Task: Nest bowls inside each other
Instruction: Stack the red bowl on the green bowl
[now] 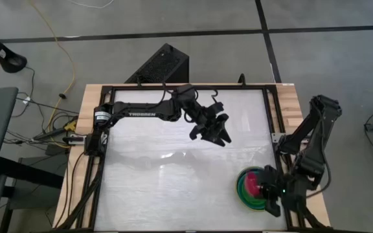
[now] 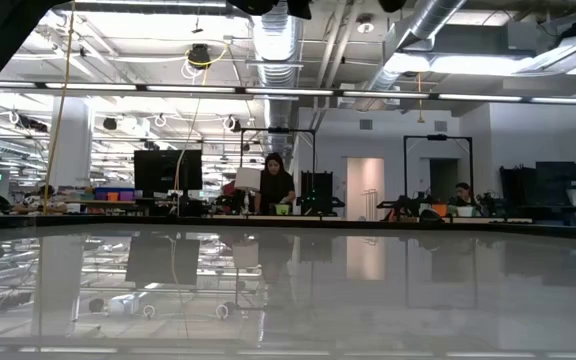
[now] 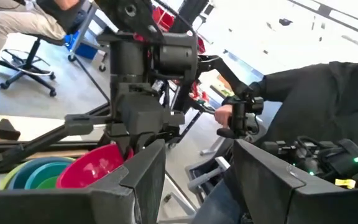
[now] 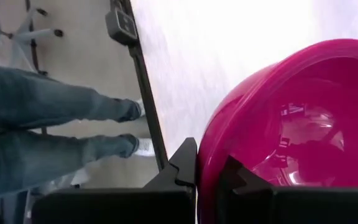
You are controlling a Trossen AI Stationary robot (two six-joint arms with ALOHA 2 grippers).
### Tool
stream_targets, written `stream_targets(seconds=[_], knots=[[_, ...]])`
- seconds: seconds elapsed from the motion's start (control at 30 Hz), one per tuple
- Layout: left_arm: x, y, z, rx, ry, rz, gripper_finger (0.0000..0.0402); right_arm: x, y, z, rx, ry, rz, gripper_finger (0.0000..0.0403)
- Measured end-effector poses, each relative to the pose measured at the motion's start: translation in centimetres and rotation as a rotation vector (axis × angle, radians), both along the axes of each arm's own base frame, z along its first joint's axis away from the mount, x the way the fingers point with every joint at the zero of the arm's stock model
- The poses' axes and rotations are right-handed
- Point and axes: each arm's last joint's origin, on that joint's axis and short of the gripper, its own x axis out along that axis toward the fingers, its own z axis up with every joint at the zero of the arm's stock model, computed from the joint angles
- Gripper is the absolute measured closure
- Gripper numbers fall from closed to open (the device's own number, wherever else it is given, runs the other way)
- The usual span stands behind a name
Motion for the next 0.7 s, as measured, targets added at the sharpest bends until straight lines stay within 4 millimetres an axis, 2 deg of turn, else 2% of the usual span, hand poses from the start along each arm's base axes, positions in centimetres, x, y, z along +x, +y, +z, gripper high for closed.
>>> stream_targets(seconds=[0.23, 0.5, 0.7], knots=[[0.0, 0.5, -0.1, 0.005, 0.005, 0.006, 0.0225, -0.3, 2.8, -2.9, -0.052, 0.126, 0.021, 0.0367], [0.1, 0.6, -0.4, 0.01, 0.016, 0.018, 0.0225, 1.4, 4.7, -7.1, -0.199, 0.243, 0.007, 0.0367], [0.1, 0.6, -0.5, 0.007, 0.028, 0.017, 0.0225, 2.6, 5.3, -9.4, -0.224, 0.365, -0.006, 0.0329]])
